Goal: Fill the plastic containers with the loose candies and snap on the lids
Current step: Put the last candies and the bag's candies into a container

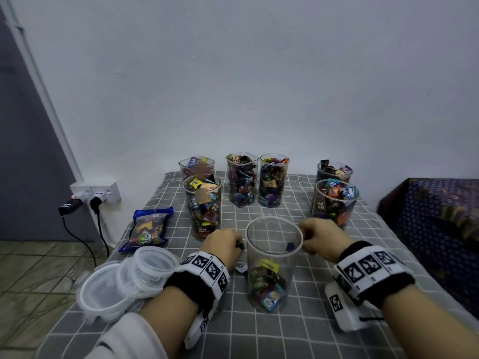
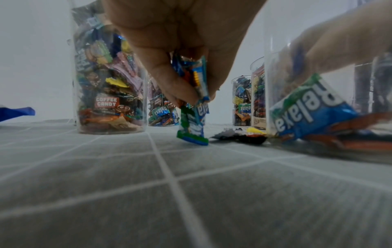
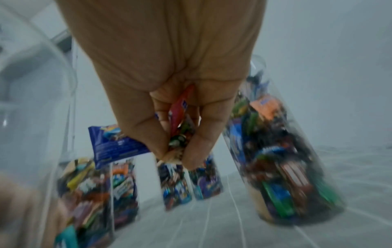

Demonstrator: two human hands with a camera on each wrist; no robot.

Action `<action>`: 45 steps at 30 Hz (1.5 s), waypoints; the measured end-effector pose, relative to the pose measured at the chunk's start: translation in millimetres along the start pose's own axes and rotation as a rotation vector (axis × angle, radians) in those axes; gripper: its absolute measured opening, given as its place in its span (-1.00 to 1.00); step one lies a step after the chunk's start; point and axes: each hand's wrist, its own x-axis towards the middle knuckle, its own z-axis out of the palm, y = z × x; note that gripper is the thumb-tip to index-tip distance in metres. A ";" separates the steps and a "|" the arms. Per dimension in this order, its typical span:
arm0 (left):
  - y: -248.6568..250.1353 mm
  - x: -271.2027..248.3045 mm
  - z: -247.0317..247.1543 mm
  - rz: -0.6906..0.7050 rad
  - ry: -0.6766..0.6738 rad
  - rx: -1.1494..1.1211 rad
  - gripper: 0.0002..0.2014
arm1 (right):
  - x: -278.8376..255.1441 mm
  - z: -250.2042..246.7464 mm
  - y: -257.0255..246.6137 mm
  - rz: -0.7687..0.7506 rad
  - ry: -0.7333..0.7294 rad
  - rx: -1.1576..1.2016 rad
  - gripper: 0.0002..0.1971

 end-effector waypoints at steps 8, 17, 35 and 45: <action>-0.2 -1.9 -0.4 0.015 0.011 -0.028 -0.79 | -16.0 -63.3 -30.9 -0.130 0.226 -0.079 -0.67; 0.5 -1.7 -1.3 0.006 -0.012 -0.050 -0.81 | -44.5 -53.8 -81.6 -0.472 0.234 -0.277 -0.81; 3.4 -6.6 -5.7 0.004 -0.003 -0.118 -0.81 | -62.7 5.6 -57.6 -0.395 0.455 0.272 -0.31; 4.3 -7.0 -10.8 -0.004 0.157 -0.279 -0.86 | -60.4 40.9 -38.6 -0.238 0.152 0.800 -0.17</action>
